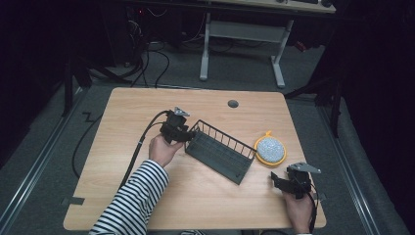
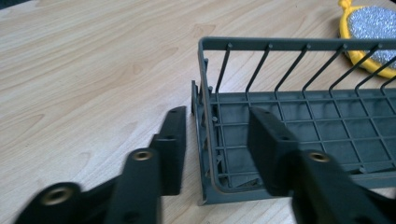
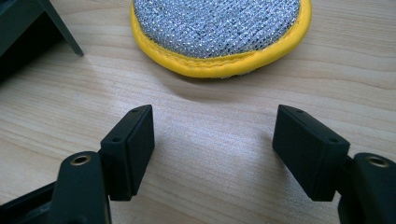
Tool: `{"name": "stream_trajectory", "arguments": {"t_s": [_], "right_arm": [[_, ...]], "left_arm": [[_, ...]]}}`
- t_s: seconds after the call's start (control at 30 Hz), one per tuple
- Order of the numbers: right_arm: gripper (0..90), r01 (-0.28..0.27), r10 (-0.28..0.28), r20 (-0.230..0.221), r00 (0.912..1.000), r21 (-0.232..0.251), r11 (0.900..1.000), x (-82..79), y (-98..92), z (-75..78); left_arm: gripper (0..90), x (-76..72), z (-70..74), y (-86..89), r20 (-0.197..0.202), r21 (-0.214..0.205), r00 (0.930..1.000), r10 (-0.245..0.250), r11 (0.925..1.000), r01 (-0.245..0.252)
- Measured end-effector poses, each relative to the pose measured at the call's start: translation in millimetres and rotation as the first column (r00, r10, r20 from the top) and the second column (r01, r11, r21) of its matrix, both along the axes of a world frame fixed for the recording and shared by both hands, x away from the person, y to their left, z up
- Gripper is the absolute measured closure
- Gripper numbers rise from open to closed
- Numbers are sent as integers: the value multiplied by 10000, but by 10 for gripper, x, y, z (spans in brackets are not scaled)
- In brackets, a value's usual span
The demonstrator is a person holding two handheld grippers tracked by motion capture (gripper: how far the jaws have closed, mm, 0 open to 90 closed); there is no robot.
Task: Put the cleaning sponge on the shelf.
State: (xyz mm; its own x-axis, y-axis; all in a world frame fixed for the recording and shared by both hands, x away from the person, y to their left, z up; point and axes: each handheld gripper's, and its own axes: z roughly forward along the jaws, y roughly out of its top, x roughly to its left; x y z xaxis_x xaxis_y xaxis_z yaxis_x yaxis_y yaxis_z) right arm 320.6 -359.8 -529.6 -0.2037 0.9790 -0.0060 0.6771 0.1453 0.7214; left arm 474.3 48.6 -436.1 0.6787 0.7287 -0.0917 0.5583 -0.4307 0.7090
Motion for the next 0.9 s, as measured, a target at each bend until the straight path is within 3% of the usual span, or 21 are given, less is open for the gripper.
{"name": "stream_trajectory", "arguments": {"t_s": [0.1,0.17,0.47,0.9], "right_arm": [[297,-2,2,1,10000,-2,10000,0,0,0],[296,-33,34,15,10000,-33,10000,1,-1,-1],[296,-52,52,11,10000,-51,10000,1,1,-1],[296,-60,60,33,10000,-71,10000,1,4,-2]], "left_arm": [[448,-9,38,38,109,13,9999,89,10000,-89],[428,-24,86,88,221,-213,9996,184,9996,-180],[397,-107,169,274,470,-665,9979,449,9969,-418],[387,-282,247,683,747,-1193,9912,1089,9879,-995]]}}
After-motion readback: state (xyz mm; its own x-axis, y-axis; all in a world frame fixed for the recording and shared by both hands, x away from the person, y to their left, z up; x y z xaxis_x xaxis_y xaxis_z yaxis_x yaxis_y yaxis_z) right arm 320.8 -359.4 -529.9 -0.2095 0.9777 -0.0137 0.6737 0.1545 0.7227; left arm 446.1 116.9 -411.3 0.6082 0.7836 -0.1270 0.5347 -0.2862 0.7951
